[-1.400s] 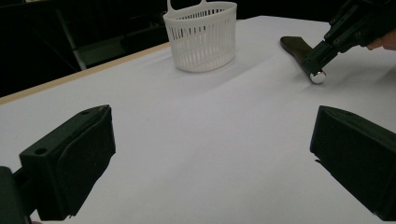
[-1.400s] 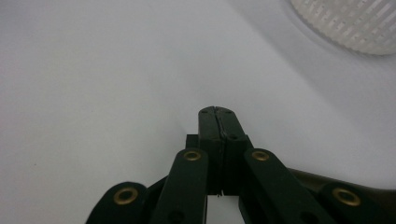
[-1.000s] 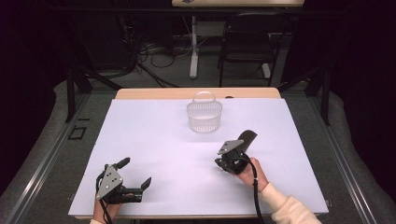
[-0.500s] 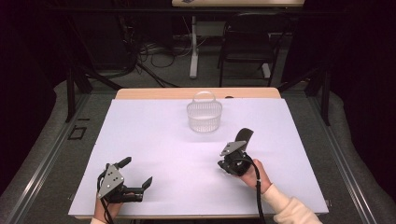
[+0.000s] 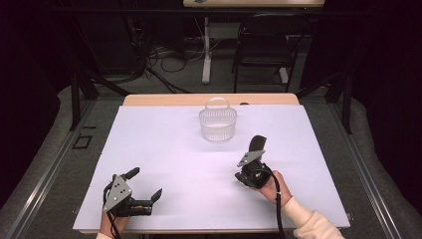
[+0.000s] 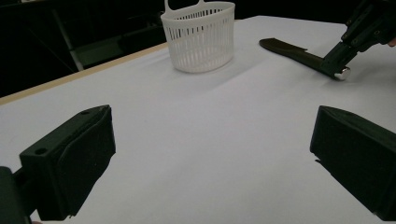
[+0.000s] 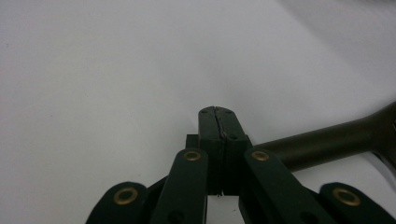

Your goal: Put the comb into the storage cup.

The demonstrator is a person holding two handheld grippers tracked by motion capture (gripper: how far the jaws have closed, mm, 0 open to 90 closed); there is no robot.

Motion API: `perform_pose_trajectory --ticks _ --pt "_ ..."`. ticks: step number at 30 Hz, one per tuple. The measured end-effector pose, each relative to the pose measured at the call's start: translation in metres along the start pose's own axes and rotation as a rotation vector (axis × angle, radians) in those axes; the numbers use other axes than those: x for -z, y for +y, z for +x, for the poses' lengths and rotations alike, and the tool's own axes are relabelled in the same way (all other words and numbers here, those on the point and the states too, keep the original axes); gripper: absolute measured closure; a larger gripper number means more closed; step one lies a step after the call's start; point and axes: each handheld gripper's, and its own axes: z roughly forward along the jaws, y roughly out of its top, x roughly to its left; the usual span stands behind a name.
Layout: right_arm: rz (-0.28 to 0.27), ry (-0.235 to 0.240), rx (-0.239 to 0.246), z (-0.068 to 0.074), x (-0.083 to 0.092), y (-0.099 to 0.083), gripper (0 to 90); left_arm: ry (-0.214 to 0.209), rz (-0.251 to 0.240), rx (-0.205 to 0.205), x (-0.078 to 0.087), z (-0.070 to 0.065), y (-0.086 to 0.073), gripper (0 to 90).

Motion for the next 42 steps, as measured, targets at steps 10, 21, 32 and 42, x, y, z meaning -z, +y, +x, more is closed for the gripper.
perform_pose_trajectory --ticks 10,21,32,42 --pt "0.013 0.004 -0.017 -0.003 0.005 -0.007 90.0 -0.001 0.0 0.0 0.0 0.0 0.0 0.0" --pt "0.025 0.008 -0.024 -0.003 0.01 -0.009 90.0 0.0 0.0 -0.001 0.001 0.0 0.0 0.0" --pt "0.037 0.001 -0.035 -0.006 0.015 -0.015 90.0 -0.001 0.001 -0.001 0.001 0.0 0.0 0.0" --pt "0.052 -0.016 -0.066 -0.014 0.02 -0.023 90.0 0.0 0.001 0.0 0.001 0.0 0.0 0.0"
